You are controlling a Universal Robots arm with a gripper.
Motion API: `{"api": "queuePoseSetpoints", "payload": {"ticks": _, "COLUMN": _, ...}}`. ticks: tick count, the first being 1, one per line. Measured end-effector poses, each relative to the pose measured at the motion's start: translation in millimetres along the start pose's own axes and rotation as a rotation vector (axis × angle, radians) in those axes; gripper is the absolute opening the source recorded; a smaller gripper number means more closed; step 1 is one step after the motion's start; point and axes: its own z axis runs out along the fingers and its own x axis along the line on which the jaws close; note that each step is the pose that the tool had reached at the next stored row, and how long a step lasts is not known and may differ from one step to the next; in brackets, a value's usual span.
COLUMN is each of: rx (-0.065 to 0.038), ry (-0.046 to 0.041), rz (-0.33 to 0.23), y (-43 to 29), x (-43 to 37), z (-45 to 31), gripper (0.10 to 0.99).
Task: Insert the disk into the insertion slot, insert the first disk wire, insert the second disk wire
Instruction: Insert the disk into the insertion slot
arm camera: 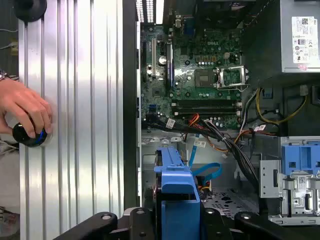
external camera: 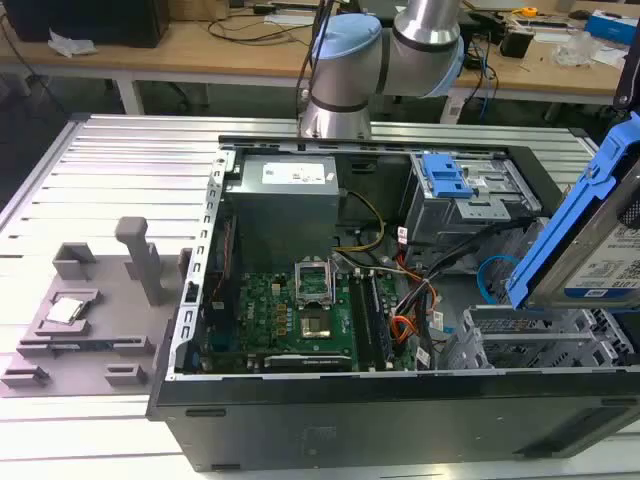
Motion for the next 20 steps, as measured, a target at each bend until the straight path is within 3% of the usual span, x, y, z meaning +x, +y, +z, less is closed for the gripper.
{"api": "queuePoseSetpoints", "payload": {"ticks": 6, "rx": 0.0, "ry": 0.0, "rz": 0.0, "y": -0.3, "x": 0.0, "z": 6.5, "gripper": 0.361}}
{"api": "queuePoseSetpoints", "payload": {"ticks": 11, "rx": 0.0, "ry": -0.0003, "rz": 0.0, "y": -0.9, "x": -0.1, "z": 22.6, "gripper": 0.361}}
{"api": "queuePoseSetpoints", "payload": {"ticks": 13, "rx": 0.0, "ry": -0.0129, "rz": 0.0, "y": -1.0, "x": -0.1, "z": 26.4, "gripper": 0.361}}
{"api": "queuePoseSetpoints", "payload": {"ticks": 14, "rx": -0.001, "ry": -0.0268, "rz": -0.001, "y": -1.1, "x": -0.1, "z": 28.6, "gripper": 0.361}}
{"api": "queuePoseSetpoints", "payload": {"ticks": 20, "rx": -0.002, "ry": -0.0277, "rz": -0.001, "y": -3.5, "x": -1.1, "z": 42.0, "gripper": 0.361}}
